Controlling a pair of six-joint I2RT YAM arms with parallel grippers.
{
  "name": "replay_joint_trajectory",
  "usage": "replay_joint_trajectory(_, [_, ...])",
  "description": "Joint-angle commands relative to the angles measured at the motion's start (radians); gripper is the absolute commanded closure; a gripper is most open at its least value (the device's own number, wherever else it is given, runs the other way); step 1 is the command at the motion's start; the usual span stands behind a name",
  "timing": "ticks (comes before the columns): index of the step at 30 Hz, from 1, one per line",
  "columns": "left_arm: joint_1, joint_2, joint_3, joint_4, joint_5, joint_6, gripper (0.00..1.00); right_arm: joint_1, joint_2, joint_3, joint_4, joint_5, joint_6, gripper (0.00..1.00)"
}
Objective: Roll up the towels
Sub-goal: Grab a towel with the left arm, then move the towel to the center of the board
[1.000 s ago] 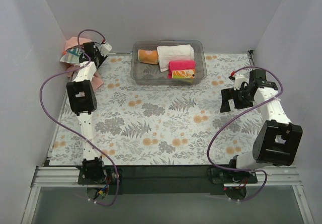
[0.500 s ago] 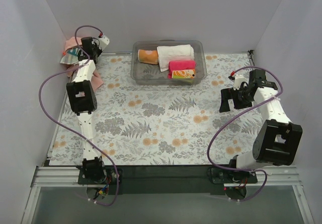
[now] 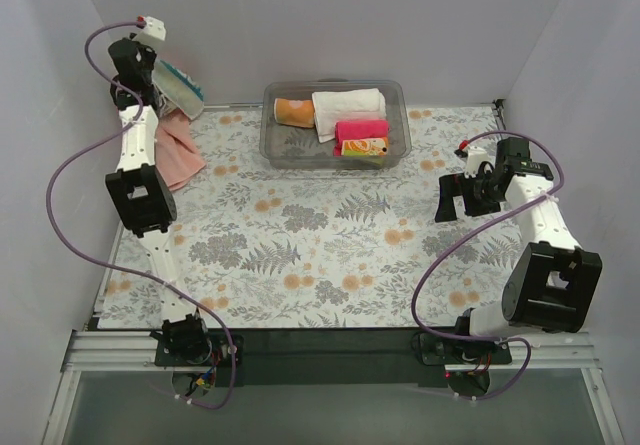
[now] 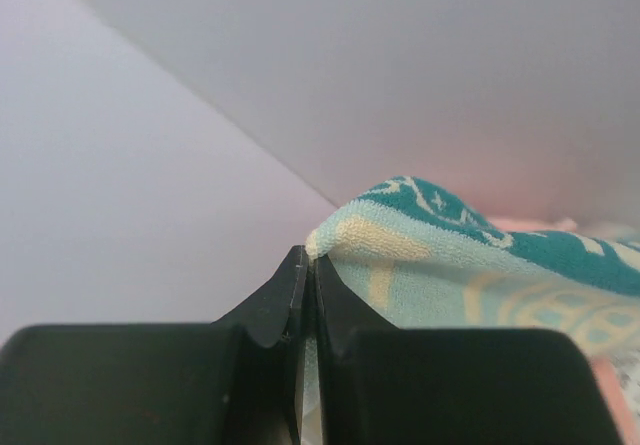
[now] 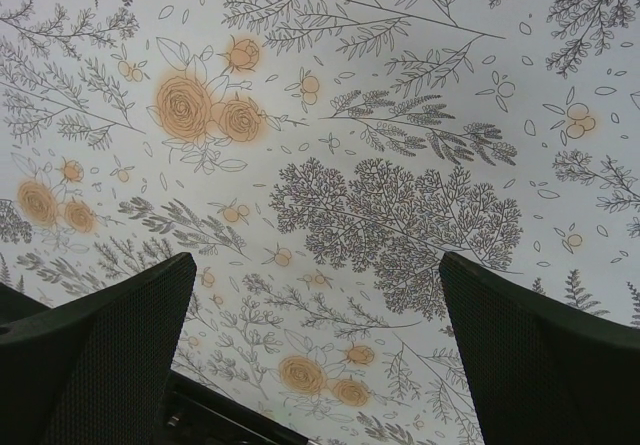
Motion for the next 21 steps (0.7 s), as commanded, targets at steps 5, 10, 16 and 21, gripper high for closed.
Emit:
replay_joint_trajectory(5, [0.014, -0.248, 0.036, 0.140, 0.054, -0.157, 1.00, 0.002, -0.051, 0.021, -0.014, -0.022, 0.007, 0.02])
replay_joint_trajectory(10, [0.014, -0.362, 0.029, 0.115, 0.135, -0.252, 1.00, 0.002, -0.073, 0.055, -0.023, -0.013, -0.001, 0.02])
replay_joint_trajectory(16, [0.014, -0.561, -0.092, 0.069, 0.293, -0.296, 1.00, 0.002, -0.108, 0.105, -0.029, -0.021, -0.022, 0.02])
replay_joint_trajectory(21, [-0.005, -0.764, -0.249, -0.025, 0.549, -0.288, 1.00, 0.002, -0.143, 0.135, -0.028, -0.047, -0.051, 0.02])
